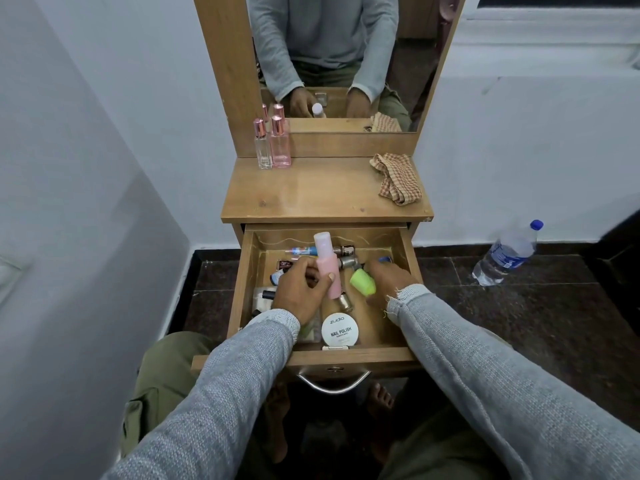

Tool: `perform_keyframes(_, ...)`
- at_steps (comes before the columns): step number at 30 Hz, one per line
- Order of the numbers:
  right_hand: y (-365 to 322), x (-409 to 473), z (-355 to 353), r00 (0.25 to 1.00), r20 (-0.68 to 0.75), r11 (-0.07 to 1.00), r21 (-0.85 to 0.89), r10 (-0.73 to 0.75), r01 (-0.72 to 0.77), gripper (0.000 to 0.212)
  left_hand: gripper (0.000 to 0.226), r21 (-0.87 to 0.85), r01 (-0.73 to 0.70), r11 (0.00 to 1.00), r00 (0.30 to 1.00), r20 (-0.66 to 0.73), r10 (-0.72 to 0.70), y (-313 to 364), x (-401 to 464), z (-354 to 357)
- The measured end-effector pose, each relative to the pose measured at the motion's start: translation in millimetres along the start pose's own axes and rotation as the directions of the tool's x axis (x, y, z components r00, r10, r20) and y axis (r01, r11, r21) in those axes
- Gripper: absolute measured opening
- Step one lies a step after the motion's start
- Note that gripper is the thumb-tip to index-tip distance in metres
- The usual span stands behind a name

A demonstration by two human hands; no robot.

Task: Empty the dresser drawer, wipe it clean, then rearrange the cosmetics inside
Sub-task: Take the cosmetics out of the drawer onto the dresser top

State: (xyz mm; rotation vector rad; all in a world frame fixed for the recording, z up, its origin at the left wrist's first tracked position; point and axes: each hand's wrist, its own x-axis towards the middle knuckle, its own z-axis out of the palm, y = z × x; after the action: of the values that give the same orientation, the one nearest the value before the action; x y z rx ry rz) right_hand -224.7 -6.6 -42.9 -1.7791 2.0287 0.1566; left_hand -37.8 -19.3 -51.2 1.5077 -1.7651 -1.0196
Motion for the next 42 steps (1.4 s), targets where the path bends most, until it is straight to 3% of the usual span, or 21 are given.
perform_keyframes(2,0.0,-0.2,0.5,0.999,-0.039,0.998,0.064,-0.005,0.008,0.053,0.025,-0.007,-0.006,1.000,1.000,-0.009,0.006,-0.2,-0.7,-0.4)
perform_keyframes(4,0.4,-0.6,-2.4,0.995,-0.099,0.971,0.234,-0.021,0.043,0.047,0.024,-0.025,-0.011,1.000,1.000,-0.025,0.011,0.8,-1.7,-2.1)
perform_keyframes(7,1.1,-2.9,-10.4,0.965,-0.250,0.893,0.411,-0.082,0.182,0.044,0.024,-0.090,-0.023,0.996,0.996,-0.087,0.015,2.4,-0.7,-4.3)
perform_keyframes(12,-5.2,-13.5,-32.6,0.879,-0.454,0.772,0.504,-0.143,0.386,0.051,0.025,-0.171,-0.118,0.978,0.964,-0.257,0.071,13.1,-0.5,-11.3)
perform_keyframes(19,-28.2,-0.5,-71.5,0.782,-0.607,0.657,0.533,-0.141,0.532,0.050,0.025,-0.080,-0.267,0.960,0.914,-0.338,0.226,37.1,31.7,-40.7)
perform_keyframes(25,-48.8,34.8,-97.6,0.708,-0.698,0.739,0.423,-0.104,0.525,0.053,0.026,0.037,-0.262,0.964,0.910,-0.325,0.259,62.1,81.1,-63.2)
perform_keyframes(33,-60.6,70.2,-100.6,0.711,-0.699,0.769,0.415,-0.072,0.486,0.056,0.040,0.097,-0.187,0.978,0.932,-0.298,0.208,62.7,118.7,-63.7)
perform_keyframes(42,-73.1,104.6,-94.6,0.745,-0.666,0.745,0.512,0.030,0.427,0.045,0.024,0.116,-0.109,0.987,0.939,-0.314,0.140,60.0,142.9,-58.1)
